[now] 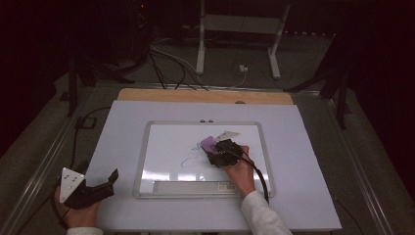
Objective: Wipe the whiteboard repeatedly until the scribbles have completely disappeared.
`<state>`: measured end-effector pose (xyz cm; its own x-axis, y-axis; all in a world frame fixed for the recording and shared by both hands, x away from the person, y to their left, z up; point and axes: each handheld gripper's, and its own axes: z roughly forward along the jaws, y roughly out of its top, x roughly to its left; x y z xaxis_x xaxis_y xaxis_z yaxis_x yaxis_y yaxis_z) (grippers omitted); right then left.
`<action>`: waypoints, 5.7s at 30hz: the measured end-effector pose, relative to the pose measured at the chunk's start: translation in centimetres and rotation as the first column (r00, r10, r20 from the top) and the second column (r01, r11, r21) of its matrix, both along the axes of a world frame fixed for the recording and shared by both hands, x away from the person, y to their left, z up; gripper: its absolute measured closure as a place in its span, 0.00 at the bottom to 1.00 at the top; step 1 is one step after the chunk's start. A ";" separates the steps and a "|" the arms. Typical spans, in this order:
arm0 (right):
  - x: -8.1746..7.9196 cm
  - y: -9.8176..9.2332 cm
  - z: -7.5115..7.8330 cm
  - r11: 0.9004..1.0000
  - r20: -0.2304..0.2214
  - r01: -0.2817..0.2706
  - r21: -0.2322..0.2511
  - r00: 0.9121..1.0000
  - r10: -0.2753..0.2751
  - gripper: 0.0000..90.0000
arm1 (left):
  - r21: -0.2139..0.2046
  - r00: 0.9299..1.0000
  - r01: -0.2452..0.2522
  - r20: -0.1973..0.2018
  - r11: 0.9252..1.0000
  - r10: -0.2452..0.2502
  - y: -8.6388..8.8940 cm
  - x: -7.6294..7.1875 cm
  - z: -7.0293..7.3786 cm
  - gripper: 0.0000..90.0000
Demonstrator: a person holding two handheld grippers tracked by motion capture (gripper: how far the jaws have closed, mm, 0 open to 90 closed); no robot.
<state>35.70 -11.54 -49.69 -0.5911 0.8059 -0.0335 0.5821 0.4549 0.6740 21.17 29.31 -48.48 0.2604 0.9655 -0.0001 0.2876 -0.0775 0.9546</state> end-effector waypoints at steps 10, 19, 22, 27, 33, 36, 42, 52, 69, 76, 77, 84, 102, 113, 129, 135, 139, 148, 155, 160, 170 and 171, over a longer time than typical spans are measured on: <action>-1.8 2.6 -0.1 0.987 -0.014 -0.157 0.031 0.987 0.157 0.46 | 0.001 1.000 0.000 -0.002 1.000 0.000 0.0 0.0 0.0 0.01; 0.8 -0.3 -0.3 0.997 -0.052 0.000 0.077 0.999 0.004 0.46 | -0.003 1.000 0.000 -0.001 1.000 0.000 0.1 0.0 0.0 0.01; 1.2 -0.9 -0.3 0.996 -0.056 0.041 0.084 0.998 -0.036 0.46 | -0.001 1.000 0.001 -0.003 1.000 -0.001 0.1 0.0 0.0 0.01; 0.7 0.1 -0.3 0.996 -0.050 0.017 0.088 0.999 -0.013 0.46 | 0.004 1.000 0.005 -0.004 1.000 -0.005 -0.1 0.0 0.0 0.01; -0.8 2.7 -0.4 0.989 -0.052 -0.115 0.098 0.991 0.121 0.46 | 0.003 1.000 0.004 -0.004 1.000 -0.004 0.0 0.0 0.0 0.01; -1.2 3.4 -0.3 0.984 -0.048 -0.157 0.087 0.986 0.161 0.46 | 0.002 1.000 0.004 -0.004 1.000 -0.004 0.0 0.0 0.0 0.01; -0.3 2.3 -0.2 0.996 -0.021 -0.074 0.047 0.997 0.075 0.46 | 0.000 1.000 0.001 -0.004 1.000 -0.001 0.1 -0.1 0.0 0.01; 1.3 1.0 -0.2 0.999 -0.031 0.006 0.053 0.999 -0.004 0.46 | 0.004 1.000 0.005 -0.005 1.000 -0.005 -0.1 0.0 -0.1 0.01; 2.4 1.6 0.1 0.999 -0.006 0.029 -0.015 1.000 -0.029 0.46 | -0.004 1.000 0.000 0.000 1.000 0.000 0.1 -0.1 0.0 0.01; 1.8 2.8 -0.1 0.998 -0.039 -0.047 0.034 0.998 0.048 0.46 | 0.002 1.000 0.004 -0.004 1.000 -0.004 0.0 0.0 0.0 0.01; 1.6 3.1 -0.1 0.996 -0.045 -0.070 0.046 0.996 0.072 0.46 | 0.002 1.000 0.003 -0.004 1.000 -0.003 0.0 0.0 0.0 0.01; 2.1 2.7 0.1 0.999 -0.023 -0.040 0.001 0.999 0.040 0.46 | -0.003 1.000 -0.002 -0.001 1.000 0.002 0.2 -0.1 0.0 0.01; -2.3 6.5 -0.2 0.962 -0.065 -0.256 0.089 0.963 0.262 0.46 | 0.003 1.000 0.005 -0.004 1.000 -0.005 0.0 -0.1 -0.1 0.01; -0.9 4.6 -0.1 0.987 -0.028 -0.157 0.037 0.987 0.158 0.46 | -0.002 1.000 -0.001 -0.003 1.000 0.001 0.1 -0.1 0.0 0.01; -2.4 6.2 -0.1 0.954 -0.050 -0.292 0.070 0.954 0.296 0.46 | 0.003 1.000 0.000 -0.006 1.000 0.000 0.1 -0.1 -0.1 0.01; -0.8 4.4 -0.1 0.986 -0.030 -0.161 0.033 0.986 0.162 0.46 | 0.000 1.000 -0.001 -0.001 1.000 0.001 0.1 -0.2 0.0 0.01; -0.7 4.1 -0.1 0.988 -0.033 -0.152 0.041 0.988 0.153 0.46 | 0.002 1.000 -0.001 -0.006 1.000 0.001 0.1 -0.1 -0.1 0.01; -2.0 5.7 -0.1 0.953 -0.053 -0.296 0.058 0.953 0.299 0.46 | 0.001 1.000 -0.002 -0.004 1.000 0.002 0.1 -0.2 0.0 0.01; 0.6 2.5 0.0 0.996 -0.035 -0.088 0.029 0.995 0.089 0.46 | 0.001 1.000 -0.001 -0.004 1.000 0.001 0.1 -0.2 0.0 0.01; 2.0 0.4 -0.1 0.999 -0.027 0.041 0.027 0.999 -0.041 0.46 | 0.003 1.000 0.000 -0.005 1.000 0.000 0.1 -0.1 -0.1 0.01; 2.3 1.3 -0.1 0.999 -0.022 0.035 0.028 0.999 -0.035 0.46 | 0.009 1.000 0.005 -0.009 1.000 -0.004 0.0 -0.1 -0.1 0.01; 2.0 1.8 -0.1 0.999 -0.024 0.010 0.033 1.000 -0.009 0.46 | 0.008 1.000 0.004 -0.009 1.000 -0.004 0.0 0.0 -0.1 0.01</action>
<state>37.70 -9.74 -49.83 -0.5838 0.8119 0.0072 0.6025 0.4273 0.6742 21.14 29.27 -48.60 0.2644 0.9644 0.0055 0.2954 -0.0864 0.9515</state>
